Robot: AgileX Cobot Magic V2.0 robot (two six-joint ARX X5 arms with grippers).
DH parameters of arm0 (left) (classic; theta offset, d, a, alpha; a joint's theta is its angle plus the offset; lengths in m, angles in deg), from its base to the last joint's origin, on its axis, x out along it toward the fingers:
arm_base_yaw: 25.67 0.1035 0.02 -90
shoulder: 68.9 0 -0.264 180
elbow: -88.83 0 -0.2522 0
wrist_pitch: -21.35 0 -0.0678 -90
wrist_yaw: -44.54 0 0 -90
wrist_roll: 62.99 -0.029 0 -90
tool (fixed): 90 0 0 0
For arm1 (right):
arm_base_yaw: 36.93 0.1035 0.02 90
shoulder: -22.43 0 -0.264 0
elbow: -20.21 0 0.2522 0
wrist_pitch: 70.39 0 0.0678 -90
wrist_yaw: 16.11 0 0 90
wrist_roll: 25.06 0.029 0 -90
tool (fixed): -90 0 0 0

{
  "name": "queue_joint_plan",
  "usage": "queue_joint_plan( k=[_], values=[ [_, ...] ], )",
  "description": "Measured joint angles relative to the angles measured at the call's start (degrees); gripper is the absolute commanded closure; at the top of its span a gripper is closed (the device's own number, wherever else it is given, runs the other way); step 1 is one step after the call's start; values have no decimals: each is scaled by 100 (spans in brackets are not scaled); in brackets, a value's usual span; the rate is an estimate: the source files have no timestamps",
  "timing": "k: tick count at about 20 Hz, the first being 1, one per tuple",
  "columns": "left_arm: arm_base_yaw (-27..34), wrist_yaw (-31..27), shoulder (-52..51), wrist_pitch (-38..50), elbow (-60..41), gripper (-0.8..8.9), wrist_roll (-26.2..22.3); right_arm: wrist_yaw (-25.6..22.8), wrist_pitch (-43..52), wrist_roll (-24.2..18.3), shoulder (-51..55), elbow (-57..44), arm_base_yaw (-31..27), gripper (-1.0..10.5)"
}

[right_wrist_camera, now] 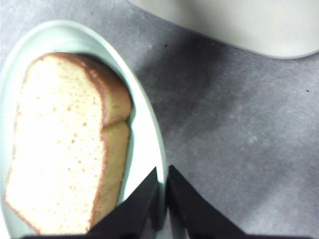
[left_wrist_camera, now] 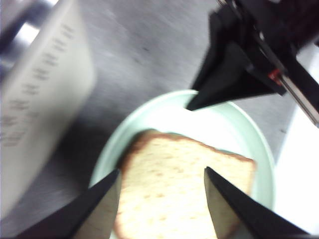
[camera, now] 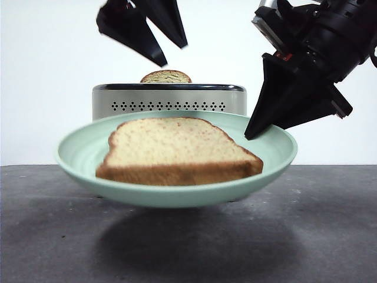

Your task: Take the bread from the toaster,put the bread on the plate,put the plate on the table

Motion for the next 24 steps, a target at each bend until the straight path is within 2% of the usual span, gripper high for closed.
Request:
queue_joint_plan(
  k=[4, 10, 16, 21, 23, 24],
  values=[
    [0, -162, -90, -468, 614, 536, -13, -146, 4, 33, 0, 0, 0, 943],
    [0, -291, -898, -514, 1209, 538, 17, -188, 387, 142, -525, 0, 0, 943],
    [0, -730, -1663, -520, 1268, 540, 79, -168, 925, 317, -1504, 0, 0, 943],
    [0, -752, -1987, -691, 1268, 540, 83, -195, 1010, 446, -1908, 0, 0, 943],
    [0, -754, -2028, -780, 1268, 540, 83, -197, 1008, 466, -1939, 0, 0, 878],
    [0, -754, -2048, -870, 1268, 540, 83, -236, 1008, 461, -1939, 0, 0, 805]
  ],
)
